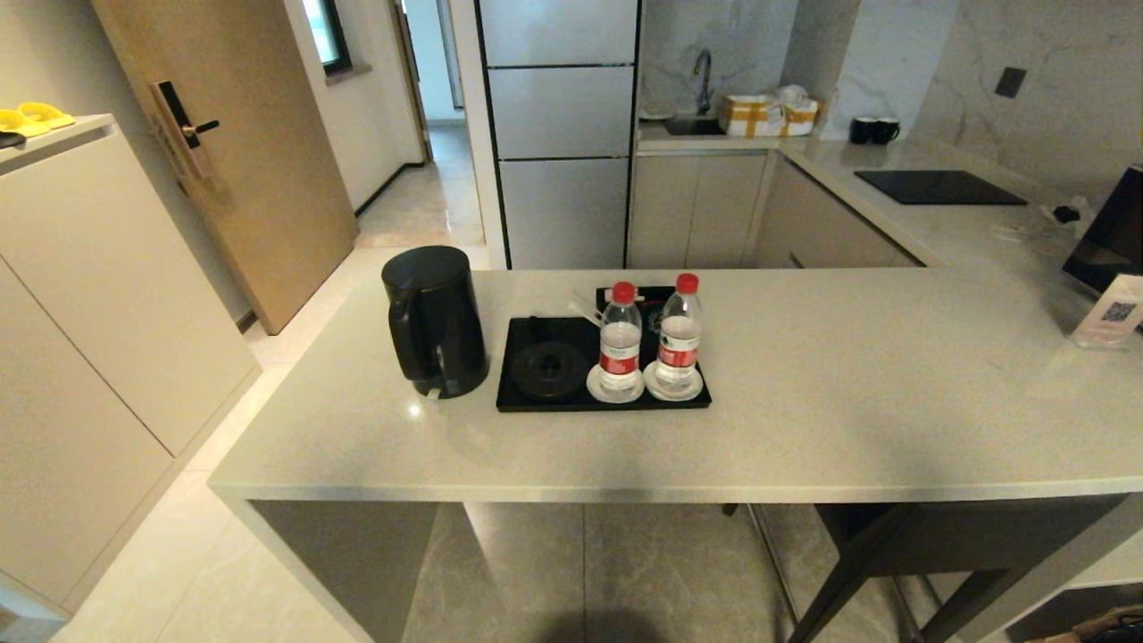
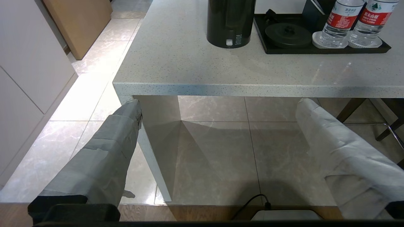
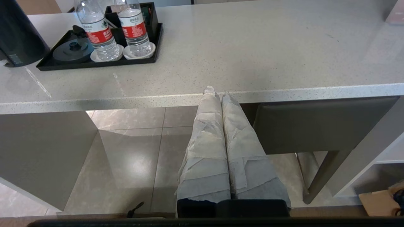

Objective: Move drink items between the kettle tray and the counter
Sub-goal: Pick up the bottled water

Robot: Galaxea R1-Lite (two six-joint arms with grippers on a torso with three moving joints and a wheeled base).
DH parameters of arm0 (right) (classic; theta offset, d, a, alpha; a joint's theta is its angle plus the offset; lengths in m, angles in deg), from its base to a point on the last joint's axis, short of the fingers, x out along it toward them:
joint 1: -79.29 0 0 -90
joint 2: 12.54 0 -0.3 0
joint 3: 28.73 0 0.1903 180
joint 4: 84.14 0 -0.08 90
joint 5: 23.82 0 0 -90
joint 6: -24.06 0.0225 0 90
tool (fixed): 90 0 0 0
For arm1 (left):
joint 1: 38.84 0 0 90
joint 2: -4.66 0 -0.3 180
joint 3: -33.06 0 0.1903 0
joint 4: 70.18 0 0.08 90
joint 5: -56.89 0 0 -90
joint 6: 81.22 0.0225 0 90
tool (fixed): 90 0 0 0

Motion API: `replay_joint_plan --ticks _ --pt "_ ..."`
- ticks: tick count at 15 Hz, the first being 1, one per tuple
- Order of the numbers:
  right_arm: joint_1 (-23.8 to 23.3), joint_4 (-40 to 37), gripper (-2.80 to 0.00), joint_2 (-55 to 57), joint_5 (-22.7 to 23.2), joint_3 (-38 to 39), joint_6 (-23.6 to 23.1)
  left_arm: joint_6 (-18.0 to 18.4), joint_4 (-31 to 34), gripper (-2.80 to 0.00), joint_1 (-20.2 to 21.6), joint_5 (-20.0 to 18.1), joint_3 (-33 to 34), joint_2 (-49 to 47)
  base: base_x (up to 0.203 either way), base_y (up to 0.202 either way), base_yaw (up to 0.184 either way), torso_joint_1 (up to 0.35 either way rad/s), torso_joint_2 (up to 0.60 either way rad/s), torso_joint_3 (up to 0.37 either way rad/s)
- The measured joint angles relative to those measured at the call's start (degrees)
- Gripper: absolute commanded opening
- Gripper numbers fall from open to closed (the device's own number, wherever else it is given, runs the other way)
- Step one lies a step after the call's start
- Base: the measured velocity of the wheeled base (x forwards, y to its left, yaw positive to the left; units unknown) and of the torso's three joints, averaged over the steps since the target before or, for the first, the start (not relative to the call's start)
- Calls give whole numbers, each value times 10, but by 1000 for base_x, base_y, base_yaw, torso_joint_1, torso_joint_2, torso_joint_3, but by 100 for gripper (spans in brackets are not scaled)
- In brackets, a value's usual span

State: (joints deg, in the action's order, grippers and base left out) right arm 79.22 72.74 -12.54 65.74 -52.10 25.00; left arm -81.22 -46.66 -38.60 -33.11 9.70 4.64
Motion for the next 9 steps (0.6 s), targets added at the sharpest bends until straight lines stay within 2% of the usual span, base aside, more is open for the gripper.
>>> replay_joint_plan --ticks 9 --pt "0 0 -280 0 0 0 0 0 0 0 0 0 0 0 0 0 0 0 0 0"
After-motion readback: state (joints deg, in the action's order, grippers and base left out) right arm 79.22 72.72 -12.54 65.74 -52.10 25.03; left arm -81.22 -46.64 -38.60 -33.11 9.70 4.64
